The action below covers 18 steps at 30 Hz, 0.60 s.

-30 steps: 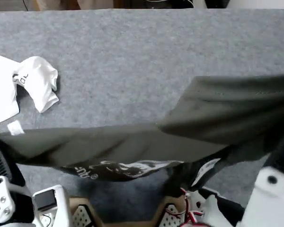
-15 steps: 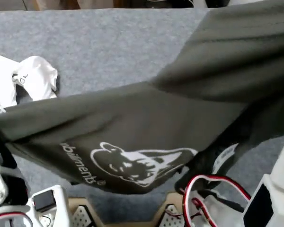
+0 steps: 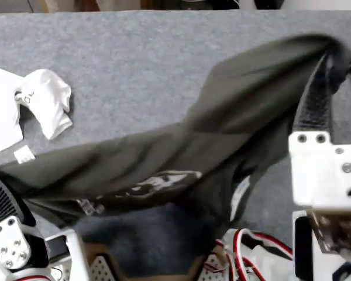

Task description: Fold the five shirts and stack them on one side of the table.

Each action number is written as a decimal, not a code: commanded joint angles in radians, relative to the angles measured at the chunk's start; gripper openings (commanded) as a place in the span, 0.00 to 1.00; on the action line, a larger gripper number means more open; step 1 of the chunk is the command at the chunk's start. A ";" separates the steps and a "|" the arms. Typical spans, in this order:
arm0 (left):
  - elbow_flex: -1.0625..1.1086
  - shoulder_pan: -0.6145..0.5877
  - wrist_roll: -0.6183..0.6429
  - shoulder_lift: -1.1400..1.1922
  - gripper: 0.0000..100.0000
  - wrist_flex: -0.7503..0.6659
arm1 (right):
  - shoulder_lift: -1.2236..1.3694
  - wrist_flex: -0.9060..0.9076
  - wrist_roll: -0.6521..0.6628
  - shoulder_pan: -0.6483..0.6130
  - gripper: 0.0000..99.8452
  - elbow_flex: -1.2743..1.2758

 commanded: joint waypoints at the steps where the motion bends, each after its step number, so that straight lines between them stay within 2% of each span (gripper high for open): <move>1: 0.006 -0.012 -0.012 -0.007 0.02 -0.020 | -0.031 0.058 0.003 -0.013 0.01 0.004; 7: 0.031 -0.012 -0.008 0.002 0.02 -0.021 | -0.104 0.055 -0.104 -0.015 0.01 0.185; 9: 0.098 -0.011 -0.006 0.002 0.02 -0.068 | -0.113 0.054 -0.123 -0.015 0.01 0.285; 13: 0.311 -0.011 -0.006 0.001 0.02 -0.241 | -0.110 0.026 -0.138 -0.016 0.01 0.470; 18: 0.631 0.003 -0.005 0.002 0.02 -0.555 | -0.104 -0.176 -0.135 -0.064 0.01 0.809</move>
